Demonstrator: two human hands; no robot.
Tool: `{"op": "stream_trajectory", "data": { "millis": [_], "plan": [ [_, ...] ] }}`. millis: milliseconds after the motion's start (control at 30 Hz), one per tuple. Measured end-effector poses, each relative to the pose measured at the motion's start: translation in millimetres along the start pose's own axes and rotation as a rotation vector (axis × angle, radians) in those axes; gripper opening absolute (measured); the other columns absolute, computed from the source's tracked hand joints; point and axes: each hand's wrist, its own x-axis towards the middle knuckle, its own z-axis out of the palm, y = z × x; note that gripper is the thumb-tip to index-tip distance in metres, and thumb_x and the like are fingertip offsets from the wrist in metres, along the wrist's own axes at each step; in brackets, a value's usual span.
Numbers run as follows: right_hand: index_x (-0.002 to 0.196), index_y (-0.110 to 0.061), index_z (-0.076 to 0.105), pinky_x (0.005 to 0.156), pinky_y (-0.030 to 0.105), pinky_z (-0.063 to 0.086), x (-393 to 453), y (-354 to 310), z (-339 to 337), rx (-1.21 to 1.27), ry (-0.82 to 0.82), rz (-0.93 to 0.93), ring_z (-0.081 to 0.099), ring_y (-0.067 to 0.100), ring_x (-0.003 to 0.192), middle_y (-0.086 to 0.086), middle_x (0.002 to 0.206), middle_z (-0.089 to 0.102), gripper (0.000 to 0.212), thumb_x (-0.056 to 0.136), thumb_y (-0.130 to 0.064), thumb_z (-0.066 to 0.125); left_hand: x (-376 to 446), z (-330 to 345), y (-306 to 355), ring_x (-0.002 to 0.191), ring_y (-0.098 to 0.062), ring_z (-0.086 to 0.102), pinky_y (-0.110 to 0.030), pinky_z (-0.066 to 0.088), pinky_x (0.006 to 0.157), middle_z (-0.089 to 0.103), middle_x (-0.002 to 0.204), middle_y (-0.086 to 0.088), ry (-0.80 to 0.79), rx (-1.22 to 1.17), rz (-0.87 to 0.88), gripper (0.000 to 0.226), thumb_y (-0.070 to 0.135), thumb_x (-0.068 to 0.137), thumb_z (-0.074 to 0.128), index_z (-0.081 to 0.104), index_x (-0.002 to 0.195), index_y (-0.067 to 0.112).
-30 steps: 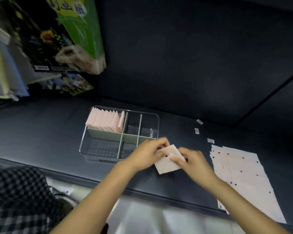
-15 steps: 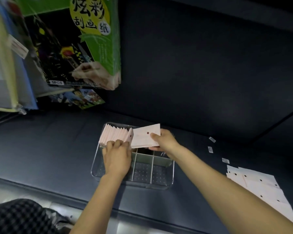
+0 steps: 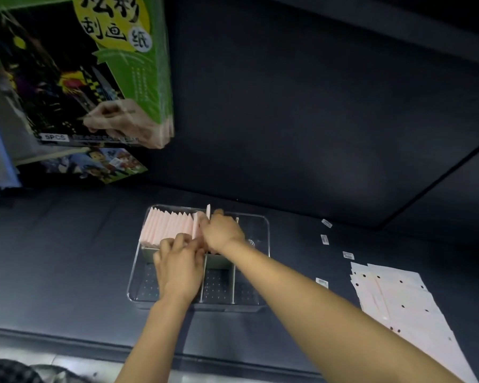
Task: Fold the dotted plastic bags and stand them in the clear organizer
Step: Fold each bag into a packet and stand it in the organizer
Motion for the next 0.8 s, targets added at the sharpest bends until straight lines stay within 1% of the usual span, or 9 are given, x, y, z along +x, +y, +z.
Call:
{"op": "stream_trajectory", "data": {
  "millis": [100,167,233,400,500,567,667,733,800],
  "plan": [
    [0.106,-0.003,0.057,0.082,0.038,0.055,-0.8,8.1,0.2,0.232,-0.054,0.023,0.068,0.03,0.081,0.017,0.096,0.069,0.053,0.095,-0.051,0.037,-1.5,1.3,0.3,0.105,-0.027,0.04,-0.037,0.027,0.082,0.059,0.116,-0.003,0.096,-0.133,-0.036,0.029,0.02,0.093,0.052,0.063,0.12,0.022],
    [0.089,0.0,0.065,0.084,0.041,0.054,0.9,12.6,2.5,0.277,-0.06,0.009,0.068,0.031,0.079,0.018,0.084,0.071,0.053,0.095,-0.048,0.043,-3.6,1.8,2.4,0.106,-0.029,0.042,-0.039,0.028,0.083,0.061,0.115,-0.005,0.144,-0.206,-0.043,0.032,0.019,0.094,0.053,0.06,0.125,0.022],
    [0.071,-0.004,0.062,0.086,0.04,0.053,3.7,15.1,4.8,0.256,-0.048,0.011,0.066,0.029,0.079,0.015,0.074,0.069,0.053,0.093,-0.049,0.046,-6.5,1.7,4.7,0.107,-0.027,0.042,-0.039,0.029,0.084,0.06,0.115,-0.003,0.154,-0.233,-0.031,0.035,0.019,0.093,0.054,0.057,0.128,0.024],
    [0.08,-0.007,0.063,0.082,0.037,0.052,8.0,19.1,11.1,0.109,-0.04,0.036,0.065,0.029,0.09,0.013,0.092,0.07,0.061,0.089,-0.064,0.041,-14.1,0.9,8.2,0.111,-0.026,0.04,-0.037,0.028,0.086,0.056,0.119,-0.004,0.134,-0.223,-0.05,0.03,0.017,0.091,0.056,0.062,0.121,0.02],
    [0.066,-0.013,0.055,0.078,0.038,0.052,-8.4,34.8,4.6,0.216,0.026,-0.043,0.065,0.027,0.081,0.01,0.082,0.07,0.06,0.09,-0.064,0.035,-21.3,-3.6,24.2,0.11,-0.029,0.043,-0.042,0.033,0.087,0.056,0.116,-0.007,0.246,-0.249,-0.059,0.026,0.011,0.089,0.058,0.065,0.114,0.017],
    [0.067,-0.016,0.055,0.07,0.036,0.051,-28.1,66.6,-6.4,0.286,0.144,-0.113,0.062,0.022,0.072,0.002,0.07,0.065,0.053,0.091,-0.06,0.039,-28.1,-1.9,44.3,0.106,-0.03,0.047,-0.043,0.037,0.087,0.058,0.111,-0.008,0.3,-0.254,0.067,0.022,0.008,0.088,0.06,0.066,0.109,0.013],
    [0.074,-0.023,0.056,0.067,0.034,0.046,-61.3,152.6,-28.8,0.318,0.289,-0.159,0.059,0.016,0.07,-0.008,0.069,0.061,0.029,0.09,-0.047,0.054,-42.6,12.7,81.4,0.097,-0.03,0.055,-0.042,0.044,0.084,0.062,0.104,-0.008,0.189,-0.27,0.334,0.022,0.015,0.092,0.051,0.068,0.105,0.01],
    [0.083,-0.019,0.062,0.073,0.031,0.047,-85.8,226.2,-46.8,0.266,0.344,-0.115,0.059,0.014,0.076,-0.004,0.082,0.063,0.016,0.088,-0.034,0.063,-59.6,28.9,103.2,0.094,-0.03,0.058,-0.041,0.048,0.082,0.064,0.101,-0.007,0.012,-0.251,0.474,0.025,0.019,0.093,0.048,0.069,0.103,0.01],
    [0.098,-0.013,0.064,0.085,0.032,0.045,-113.4,302.1,-63.9,0.146,0.358,-0.02,0.059,0.019,0.093,0.001,0.1,0.062,0.019,0.086,-0.028,0.066,-81.3,48.6,115.8,0.098,-0.031,0.06,-0.04,0.049,0.085,0.065,0.103,-0.006,-0.115,-0.195,0.553,0.018,0.011,0.089,0.058,0.07,0.102,0.011]
  ]
}}
